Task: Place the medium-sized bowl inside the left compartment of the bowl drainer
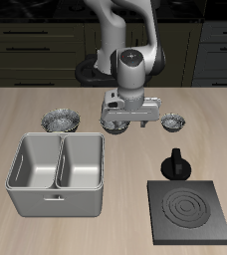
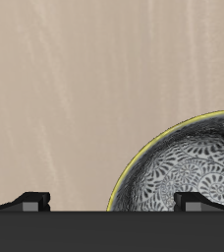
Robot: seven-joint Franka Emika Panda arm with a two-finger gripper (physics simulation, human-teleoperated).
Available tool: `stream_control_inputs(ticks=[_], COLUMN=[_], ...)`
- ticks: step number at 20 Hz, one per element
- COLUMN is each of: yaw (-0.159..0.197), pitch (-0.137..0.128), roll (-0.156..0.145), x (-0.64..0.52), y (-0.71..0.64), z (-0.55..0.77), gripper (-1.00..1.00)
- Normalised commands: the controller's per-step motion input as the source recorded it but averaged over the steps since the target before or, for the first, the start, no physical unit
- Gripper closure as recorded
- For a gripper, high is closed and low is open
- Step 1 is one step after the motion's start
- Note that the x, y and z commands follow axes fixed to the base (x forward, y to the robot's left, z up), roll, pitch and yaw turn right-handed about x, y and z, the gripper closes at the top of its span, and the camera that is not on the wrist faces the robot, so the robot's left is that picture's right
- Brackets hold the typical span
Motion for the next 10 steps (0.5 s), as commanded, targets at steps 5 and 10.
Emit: stream_control_inputs(ticks=[5, 10], yaw=[0.0, 0.002], pitch=[0.022, -0.015], roll=[0.024, -0.002], x=[-0.03, 0.02], y=[0.04, -0.01], z=[-0.2, 0.08], gripper=[1.0, 1.0])
